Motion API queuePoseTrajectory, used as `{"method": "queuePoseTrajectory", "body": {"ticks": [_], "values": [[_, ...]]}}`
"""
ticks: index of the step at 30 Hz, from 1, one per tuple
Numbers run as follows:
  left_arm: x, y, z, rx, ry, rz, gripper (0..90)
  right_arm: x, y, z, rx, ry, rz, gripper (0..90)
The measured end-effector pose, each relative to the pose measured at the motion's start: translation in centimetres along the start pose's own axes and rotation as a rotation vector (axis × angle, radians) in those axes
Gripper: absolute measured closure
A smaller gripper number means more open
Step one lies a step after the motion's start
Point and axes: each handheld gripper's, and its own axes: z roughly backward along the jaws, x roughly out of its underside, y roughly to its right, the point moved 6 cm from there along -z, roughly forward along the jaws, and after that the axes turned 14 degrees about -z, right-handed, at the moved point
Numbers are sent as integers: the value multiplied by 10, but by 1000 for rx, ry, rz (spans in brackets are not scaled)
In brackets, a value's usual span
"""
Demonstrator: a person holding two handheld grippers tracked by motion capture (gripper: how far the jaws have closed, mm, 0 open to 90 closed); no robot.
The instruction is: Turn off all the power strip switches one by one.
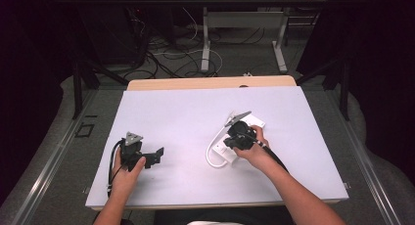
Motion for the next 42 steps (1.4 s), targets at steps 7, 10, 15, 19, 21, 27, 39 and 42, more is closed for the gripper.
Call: {"method": "queuePoseTrajectory", "body": {"ticks": [7, 10, 15, 19, 21, 27, 39, 42], "values": [[0, 0, -1, -9, 11, 7, 3, -1, -7, -8, -11, -18, 14, 900], [0, 0, -1, -7, 6, 6, 3, -1, -9, -11, -14, -31, 26, 900], [0, 0, -1, -6, 7, 5, 4, 0, -12, -16, -17, -51, 22, 900], [0, 0, -1, -6, 7, 5, 3, 0, -12, -18, -16, -53, 20, 900], [0, 0, -1, -5, 6, 4, 4, 0, -13, -21, -21, -54, 26, 900], [0, 1, -2, -8, 14, 7, 3, 0, -14, -22, -24, -71, 11, 900], [1, 1, -2, -4, 1, 1, 4, 0, -13, -24, -25, -77, 49, 900], [1, 1, -2, 0, -3, -4, 4, 0, -14, -24, -19, -69, 46, 900]]}}
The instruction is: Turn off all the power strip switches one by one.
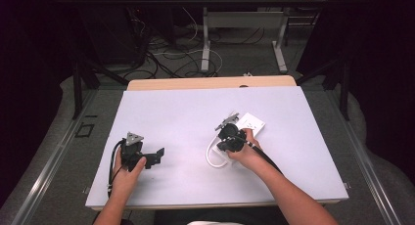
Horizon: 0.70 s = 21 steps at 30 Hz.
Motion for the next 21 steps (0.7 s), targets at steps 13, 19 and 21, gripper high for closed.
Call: {"method": "queuePoseTrajectory", "body": {"ticks": [13, 19, 21], "values": [[0, -1, 0, 0, 0, 8, 4, -2, -7, 1, -12, -10, -4, 900], [0, -1, 0, -6, 9, 11, 3, -6, 2, 4, -14, -5, -42, 900], [0, -1, 0, -6, 9, 12, 4, -8, 6, 6, -10, 0, -55, 899]]}}
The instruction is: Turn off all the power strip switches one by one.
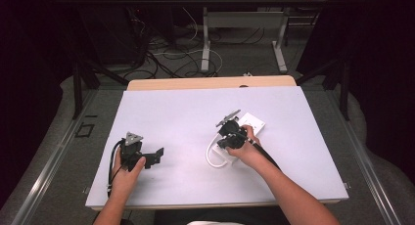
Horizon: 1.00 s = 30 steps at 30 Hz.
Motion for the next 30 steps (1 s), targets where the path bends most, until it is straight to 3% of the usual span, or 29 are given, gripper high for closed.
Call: {"method": "queuePoseTrajectory", "body": {"ticks": [13, 18, 19, 20, 21, 24, 26, 27, 30], "values": [[0, 0, 0, 5, -9, -5, 4, -16, 22, 10, 42, 50, -53, 894], [0, 0, 0, 4, -7, -3, 4, -16, 31, 10, 54, 17, -86, 895], [0, 0, 0, 3, -4, -2, 3, -18, 33, 8, 54, 42, -83, 895], [0, 0, 0, 3, -5, -2, 4, -17, 35, 8, 59, 23, -75, 895], [0, 0, 0, 3, -5, -2, 4, -18, 37, 6, 66, 29, -112, 895], [0, 0, 0, 4, -9, -4, 3, -19, 43, 4, 60, 49, -85, 895], [0, 0, 0, 4, -6, -3, 4, -18, 44, 6, 79, 13, -110, 895], [0, 0, 0, 4, -5, -3, 3, -20, 44, 4, 67, 40, -102, 894], [0, 0, 0, 4, -5, -3, 3, -20, 48, 2, 89, 47, -103, 895]]}}
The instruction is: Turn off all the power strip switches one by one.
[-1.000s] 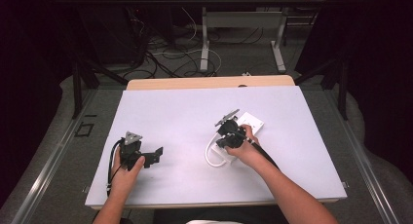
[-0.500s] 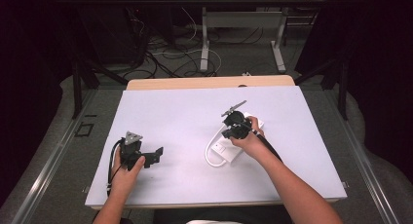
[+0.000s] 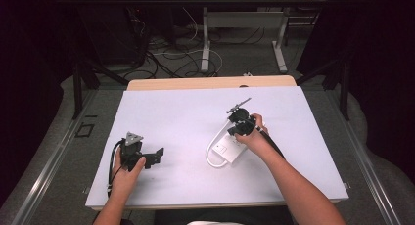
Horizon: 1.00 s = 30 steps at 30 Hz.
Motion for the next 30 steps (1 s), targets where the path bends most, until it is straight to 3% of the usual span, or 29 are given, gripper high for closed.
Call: {"method": "queuePoseTrajectory", "body": {"ticks": [6, 7, 15, 17, 22, 27, 30], "values": [[0, 0, 0, 0, 0, 0, 4, -1, 2, -3, 6, -5, -34, 889], [0, 0, 0, -1, 0, 0, 4, -1, 4, -4, 2, 0, -12, 886], [0, 0, 0, -1, 0, -1, 4, 0, 3, -6, 7, -15, -30, 883], [0, -1, 0, -2, 1, -1, 4, 0, 5, -7, 21, -27, -6, 880], [0, -1, 1, 1, -5, -6, 4, -1, 4, -9, -9, -7, -17, 885], [0, -1, 1, 1, -6, -6, 4, -1, 5, -9, -2, -9, -37, 900], [0, 0, 1, -1, -5, -2, 4, -1, 5, -10, -3, -7, -22, 900]]}}
